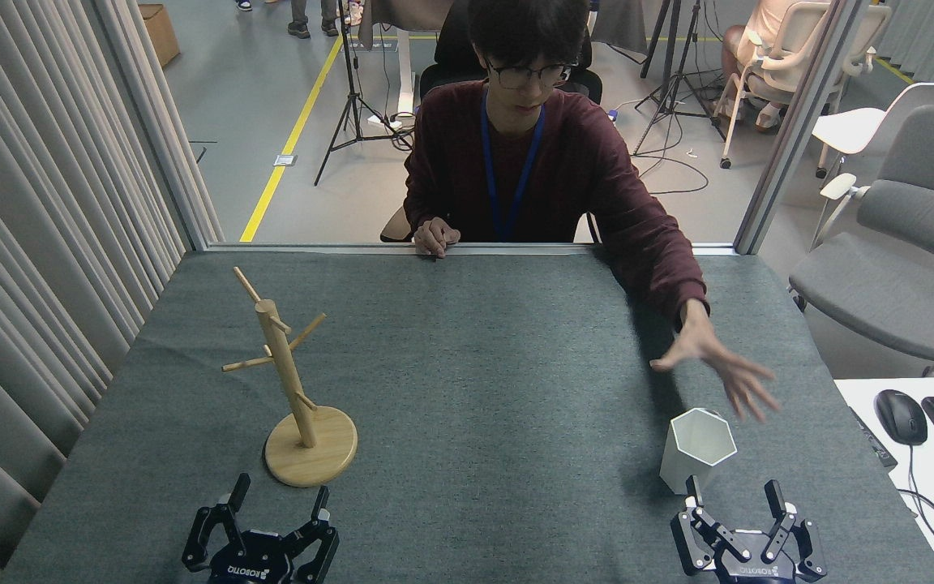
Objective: Hang cup on storage rack
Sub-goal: 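Move the right gripper toward the white hexagonal cup on the table, then close the right gripper on the white cup's rim and lift it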
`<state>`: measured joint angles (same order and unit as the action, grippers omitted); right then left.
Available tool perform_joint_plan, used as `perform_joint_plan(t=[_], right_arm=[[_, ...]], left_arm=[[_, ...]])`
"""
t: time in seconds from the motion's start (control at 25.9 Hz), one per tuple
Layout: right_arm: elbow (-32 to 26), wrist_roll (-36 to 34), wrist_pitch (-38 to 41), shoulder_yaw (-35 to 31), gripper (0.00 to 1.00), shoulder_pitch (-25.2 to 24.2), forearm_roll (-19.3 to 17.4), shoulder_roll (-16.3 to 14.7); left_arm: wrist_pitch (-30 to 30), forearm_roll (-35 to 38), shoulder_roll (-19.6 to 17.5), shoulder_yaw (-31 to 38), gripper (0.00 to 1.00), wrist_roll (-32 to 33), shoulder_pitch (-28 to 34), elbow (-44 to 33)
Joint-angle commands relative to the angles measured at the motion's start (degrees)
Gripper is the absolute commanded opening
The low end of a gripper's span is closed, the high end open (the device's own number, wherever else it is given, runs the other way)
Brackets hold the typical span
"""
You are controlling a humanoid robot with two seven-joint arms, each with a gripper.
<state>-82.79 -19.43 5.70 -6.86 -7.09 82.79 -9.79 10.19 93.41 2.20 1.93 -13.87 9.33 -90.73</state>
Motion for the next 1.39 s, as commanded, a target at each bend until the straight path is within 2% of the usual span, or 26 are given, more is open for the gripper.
perform_joint_plan(t=[0.0,0.27,0.39,0.66,0.89,1.35], right_arm=[[0.2,-0.3,0.0,0.0,0.98,0.1,0.0,0.1],[3.9,0.2,-1.8,0.1,0.98,1.4,0.2,-0.3],[7.0,2.0,-1.8,0.4,0.98,4.9,0.4,-0.6],[13.0,2.2,-1.9,1.0,0.98,9.6,0.8,-0.8],[14.6,2.2,-1.9,1.8,0.98,10.6,1.4,-0.8],[20.0,1.9,-1.9,3.9,0.98,16.3,1.3,-1.0]], left_arm=[[0.0,-0.1,0.0,0.0,0.99,-0.1,-0.1,0.2],[0.0,-0.1,0.0,0.0,0.99,0.0,-0.2,1.1],[0.0,-0.1,0.0,0.0,0.99,0.0,-0.2,1.2],[0.0,-0.2,0.0,0.1,0.99,0.0,-0.3,1.9],[0.0,-0.2,-0.1,0.5,0.99,-0.1,-0.3,2.2],[0.0,-0.2,-0.2,0.6,0.99,-0.1,-0.6,2.2]])
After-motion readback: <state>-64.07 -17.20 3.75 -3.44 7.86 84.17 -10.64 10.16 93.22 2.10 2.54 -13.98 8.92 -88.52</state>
